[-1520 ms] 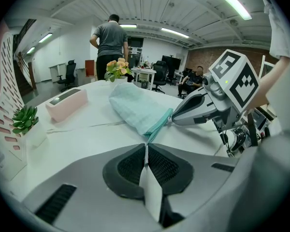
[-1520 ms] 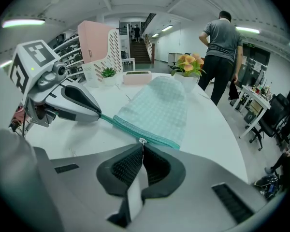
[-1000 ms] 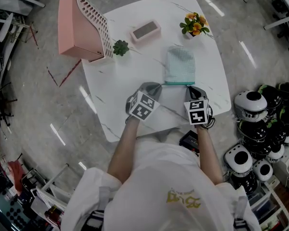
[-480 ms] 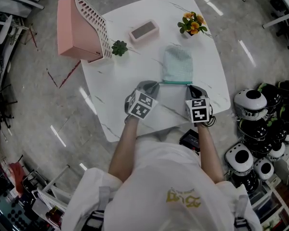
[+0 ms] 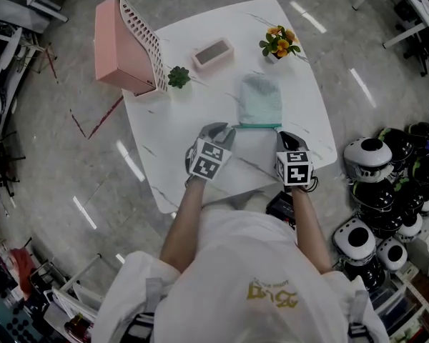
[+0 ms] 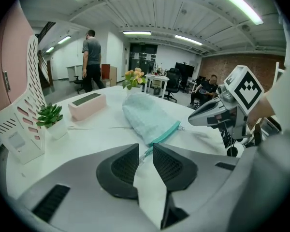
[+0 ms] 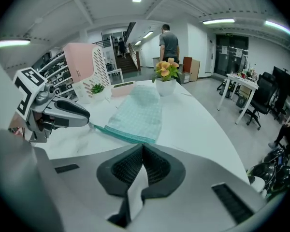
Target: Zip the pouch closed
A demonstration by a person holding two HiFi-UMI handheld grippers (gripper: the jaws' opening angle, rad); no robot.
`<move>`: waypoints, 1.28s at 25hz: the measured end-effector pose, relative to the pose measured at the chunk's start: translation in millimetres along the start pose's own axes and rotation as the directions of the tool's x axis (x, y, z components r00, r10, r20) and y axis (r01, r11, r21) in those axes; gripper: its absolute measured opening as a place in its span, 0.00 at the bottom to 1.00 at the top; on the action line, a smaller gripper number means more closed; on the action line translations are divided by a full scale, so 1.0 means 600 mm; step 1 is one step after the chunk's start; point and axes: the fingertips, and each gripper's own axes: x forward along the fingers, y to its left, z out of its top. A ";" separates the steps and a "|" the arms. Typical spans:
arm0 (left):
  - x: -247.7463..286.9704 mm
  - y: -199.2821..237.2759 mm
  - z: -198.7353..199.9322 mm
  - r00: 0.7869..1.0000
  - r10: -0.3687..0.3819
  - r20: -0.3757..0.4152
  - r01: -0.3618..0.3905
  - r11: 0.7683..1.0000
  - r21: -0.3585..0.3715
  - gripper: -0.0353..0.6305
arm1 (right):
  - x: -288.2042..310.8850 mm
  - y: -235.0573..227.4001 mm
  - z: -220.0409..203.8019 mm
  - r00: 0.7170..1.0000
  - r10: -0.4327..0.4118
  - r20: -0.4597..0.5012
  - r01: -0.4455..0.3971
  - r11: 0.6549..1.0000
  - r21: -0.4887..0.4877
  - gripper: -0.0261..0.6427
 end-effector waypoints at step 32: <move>-0.184 -0.115 0.129 0.947 -0.002 0.321 0.022 0.998 -0.057 0.08 | -0.234 0.045 0.054 0.934 -0.056 0.352 -0.027 0.973 0.227 0.06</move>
